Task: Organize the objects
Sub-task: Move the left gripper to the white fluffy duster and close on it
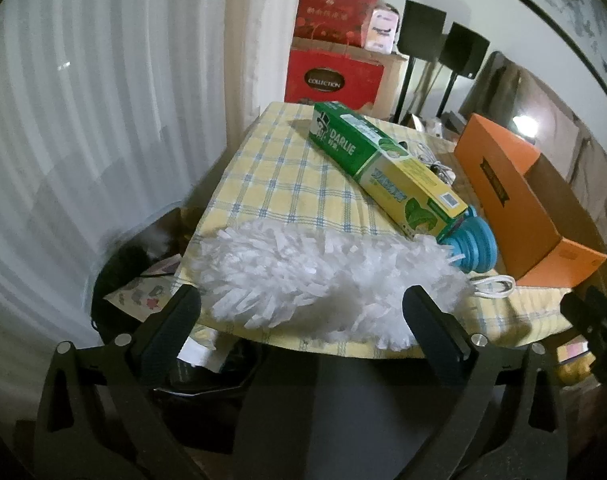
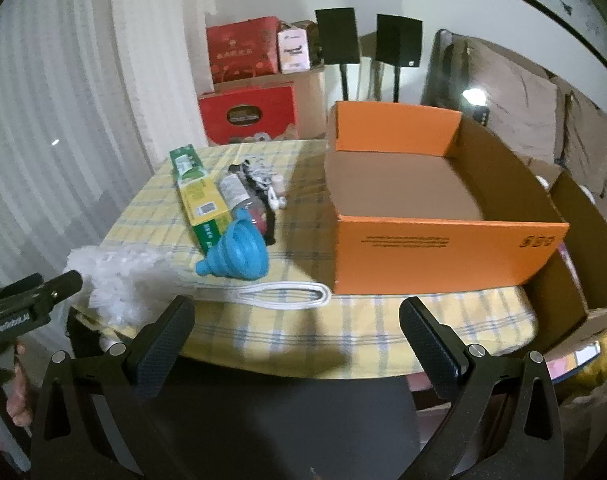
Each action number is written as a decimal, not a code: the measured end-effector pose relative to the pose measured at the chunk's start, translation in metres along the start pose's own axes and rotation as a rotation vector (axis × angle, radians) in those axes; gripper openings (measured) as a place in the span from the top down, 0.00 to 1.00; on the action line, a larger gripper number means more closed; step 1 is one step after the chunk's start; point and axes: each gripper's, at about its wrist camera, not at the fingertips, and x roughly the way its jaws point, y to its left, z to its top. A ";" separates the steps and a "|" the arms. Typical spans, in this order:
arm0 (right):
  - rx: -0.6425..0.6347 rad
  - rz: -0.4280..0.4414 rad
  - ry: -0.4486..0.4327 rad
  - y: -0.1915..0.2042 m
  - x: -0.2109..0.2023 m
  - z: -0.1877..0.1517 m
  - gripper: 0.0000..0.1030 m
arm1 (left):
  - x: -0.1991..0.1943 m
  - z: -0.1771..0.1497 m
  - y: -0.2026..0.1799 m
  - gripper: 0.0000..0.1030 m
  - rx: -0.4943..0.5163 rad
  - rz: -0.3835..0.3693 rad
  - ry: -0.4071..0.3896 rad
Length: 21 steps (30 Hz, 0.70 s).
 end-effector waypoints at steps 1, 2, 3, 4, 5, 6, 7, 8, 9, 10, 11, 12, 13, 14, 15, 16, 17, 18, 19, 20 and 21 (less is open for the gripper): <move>-0.001 0.006 0.000 0.001 0.002 0.000 0.00 | 0.002 0.001 0.001 0.04 -0.003 -0.008 0.004; -0.003 0.011 0.003 0.001 0.004 0.000 0.00 | 0.005 0.002 0.001 0.05 -0.005 -0.016 0.011; -0.006 0.012 0.006 0.002 0.007 -0.001 0.00 | 0.008 0.002 0.001 0.06 -0.009 -0.025 0.019; -0.010 0.010 0.011 0.003 0.010 -0.001 0.00 | 0.011 0.003 0.000 0.10 -0.011 -0.035 0.029; -0.013 0.010 0.016 0.003 0.013 -0.001 0.00 | 0.014 0.004 -0.001 0.13 -0.014 -0.046 0.039; -0.015 0.011 0.020 0.003 0.015 -0.002 0.00 | 0.018 0.005 -0.002 0.18 -0.017 -0.056 0.049; -0.017 0.011 0.027 0.003 0.018 -0.003 0.00 | 0.021 0.005 -0.004 0.23 -0.020 -0.066 0.057; -0.018 0.011 0.031 0.003 0.020 -0.003 0.00 | 0.024 0.006 -0.005 0.26 -0.025 -0.076 0.065; -0.019 0.011 0.034 0.003 0.021 -0.004 0.00 | 0.027 0.007 -0.006 0.30 -0.030 -0.085 0.070; -0.018 0.014 0.039 0.002 0.024 -0.004 0.00 | 0.029 0.008 -0.007 0.36 -0.033 -0.089 0.075; -0.017 0.016 0.042 0.001 0.026 -0.004 0.00 | 0.031 0.008 -0.009 0.39 -0.034 -0.090 0.078; -0.015 0.018 0.046 0.001 0.028 -0.005 0.00 | 0.033 0.009 -0.009 0.47 -0.033 -0.087 0.080; -0.012 0.022 0.052 -0.001 0.030 -0.006 0.00 | 0.034 0.009 -0.009 0.55 -0.030 -0.083 0.082; -0.010 0.025 0.054 -0.001 0.032 -0.006 0.00 | 0.036 0.010 -0.010 0.59 -0.029 -0.080 0.082; -0.007 0.028 0.057 -0.002 0.033 -0.007 0.00 | 0.037 0.010 -0.009 0.68 -0.032 -0.079 0.081; -0.003 0.032 0.061 -0.003 0.035 -0.007 0.00 | 0.038 0.011 -0.008 0.76 -0.037 -0.083 0.079; -0.001 0.035 0.062 -0.004 0.037 -0.007 0.00 | 0.039 0.011 -0.006 0.81 -0.043 -0.086 0.078; 0.002 0.041 0.063 -0.005 0.038 -0.007 0.00 | 0.040 0.012 -0.004 0.90 -0.049 -0.087 0.074; 0.005 0.046 0.065 -0.006 0.040 -0.006 0.00 | 0.040 0.012 -0.002 0.92 -0.055 -0.093 0.071; 0.007 0.048 0.068 -0.006 0.042 -0.006 0.00 | 0.041 0.012 0.000 0.93 -0.061 -0.102 0.069; 0.009 0.050 0.071 -0.006 0.044 -0.006 0.00 | 0.042 0.013 0.002 0.95 -0.068 -0.110 0.068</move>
